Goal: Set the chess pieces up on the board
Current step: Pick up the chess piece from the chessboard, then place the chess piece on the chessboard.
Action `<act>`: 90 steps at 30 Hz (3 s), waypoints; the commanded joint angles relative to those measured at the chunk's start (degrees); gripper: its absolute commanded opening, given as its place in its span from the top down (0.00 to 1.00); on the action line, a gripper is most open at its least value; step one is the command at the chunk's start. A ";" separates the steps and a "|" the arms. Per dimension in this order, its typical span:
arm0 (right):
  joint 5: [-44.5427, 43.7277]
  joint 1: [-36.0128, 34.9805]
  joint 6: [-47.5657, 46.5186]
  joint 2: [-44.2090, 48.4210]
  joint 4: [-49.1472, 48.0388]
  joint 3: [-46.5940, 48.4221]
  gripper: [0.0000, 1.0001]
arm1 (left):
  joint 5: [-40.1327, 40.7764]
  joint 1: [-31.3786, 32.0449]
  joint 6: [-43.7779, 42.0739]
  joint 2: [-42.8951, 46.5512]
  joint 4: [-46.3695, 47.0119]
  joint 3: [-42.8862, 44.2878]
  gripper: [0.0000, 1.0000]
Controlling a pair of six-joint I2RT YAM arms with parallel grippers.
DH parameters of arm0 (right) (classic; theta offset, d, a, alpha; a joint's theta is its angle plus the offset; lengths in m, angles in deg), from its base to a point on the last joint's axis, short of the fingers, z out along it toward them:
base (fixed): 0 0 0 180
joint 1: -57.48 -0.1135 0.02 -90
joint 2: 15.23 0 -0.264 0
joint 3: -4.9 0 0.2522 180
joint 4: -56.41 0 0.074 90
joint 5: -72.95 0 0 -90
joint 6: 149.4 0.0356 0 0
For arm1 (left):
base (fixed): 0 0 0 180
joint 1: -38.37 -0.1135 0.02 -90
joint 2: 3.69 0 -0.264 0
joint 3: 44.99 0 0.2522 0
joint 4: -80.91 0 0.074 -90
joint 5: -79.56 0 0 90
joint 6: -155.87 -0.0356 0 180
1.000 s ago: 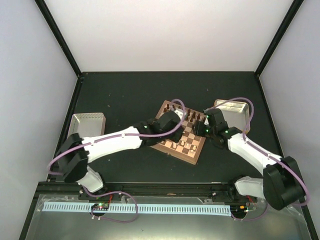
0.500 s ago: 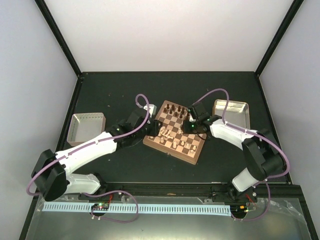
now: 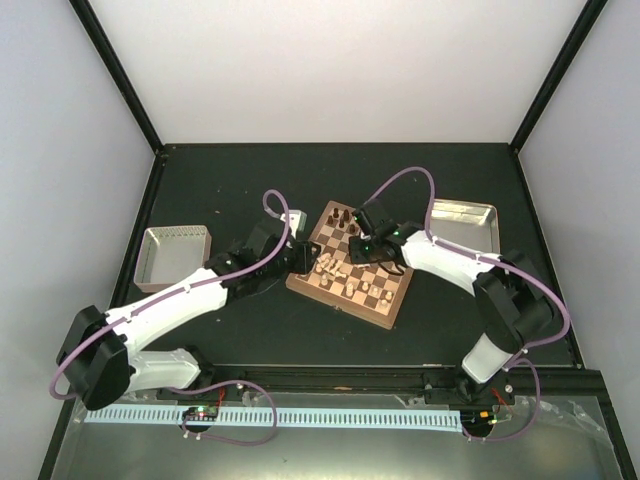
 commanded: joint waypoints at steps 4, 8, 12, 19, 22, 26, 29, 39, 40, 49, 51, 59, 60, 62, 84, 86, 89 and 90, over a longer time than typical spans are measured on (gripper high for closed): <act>-7.08 -1.72 2.21 -3.17 5.87 2.96 0.76 | -0.97 -1.25 0.44 2.84 2.04 -1.50 0.61; -6.07 -2.20 2.96 -4.26 5.87 2.99 0.80 | -1.33 -1.47 0.37 2.75 2.06 -1.78 0.61; -4.44 -2.38 3.24 -5.06 5.06 2.62 0.81 | -1.45 -1.57 0.29 2.67 2.14 -1.90 0.61; -3.84 -2.38 3.50 -6.53 4.32 2.93 0.76 | -1.69 -1.78 0.28 2.57 2.14 -2.06 0.61; -3.75 -2.39 3.43 -7.30 4.08 3.22 0.74 | -1.73 -1.85 0.19 2.58 2.15 -2.09 0.61; -3.77 -2.52 3.25 -7.92 3.59 3.58 0.74 | -1.74 -1.96 0.19 2.61 2.06 -2.01 0.61; -3.79 -2.46 2.68 -8.34 2.83 3.72 0.79 | -1.80 -2.08 0.21 2.58 2.05 -1.99 0.61; -5.24 -2.43 0.39 0.13 -11.99 -2.61 0.88 | -5.90 -3.06 0.19 3.30 2.78 -1.11 0.57; -5.34 -2.44 0.68 1.72 -13.35 -3.37 0.88 | -7.06 -3.27 0.23 3.43 3.62 -1.09 0.56; 0.87 -1.93 20.53 16.08 -16.66 -4.58 0.86 | -15.79 -3.57 -0.30 4.69 18.55 -5.12 0.39; 3.68 -1.94 26.53 18.43 -18.76 -5.82 0.86 | -18.21 -3.54 -0.84 4.65 23.74 -6.77 0.37; 8.75 -1.92 42.60 25.30 -25.20 -11.84 0.86 | -24.65 -2.85 -0.84 4.24 39.79 -12.78 0.32; 8.97 -1.95 44.15 25.77 -26.34 -12.62 0.87 | -24.96 -2.76 -0.38 4.27 41.57 -13.16 0.32; 9.23 -1.98 46.74 26.74 -27.85 -14.27 0.87 | -24.78 -2.46 -0.22 4.32 43.20 -13.67 0.31; 9.11 -2.17 62.25 29.70 -36.15 -20.31 0.87 | -19.11 1.42 -2.28 1.02 44.66 -12.86 0.60; 9.51 -2.09 62.22 29.56 -36.28 -20.21 0.87 | -19.21 1.55 -2.69 1.07 44.43 -12.54 0.59; 9.88 -2.17 62.29 29.34 -36.44 -20.15 0.87 | -19.10 1.76 -3.41 1.17 44.26 -12.47 0.58; 9.94 -2.09 62.31 29.32 -36.47 -20.19 0.87 | -18.96 1.77 -3.59 1.21 44.14 -12.43 0.58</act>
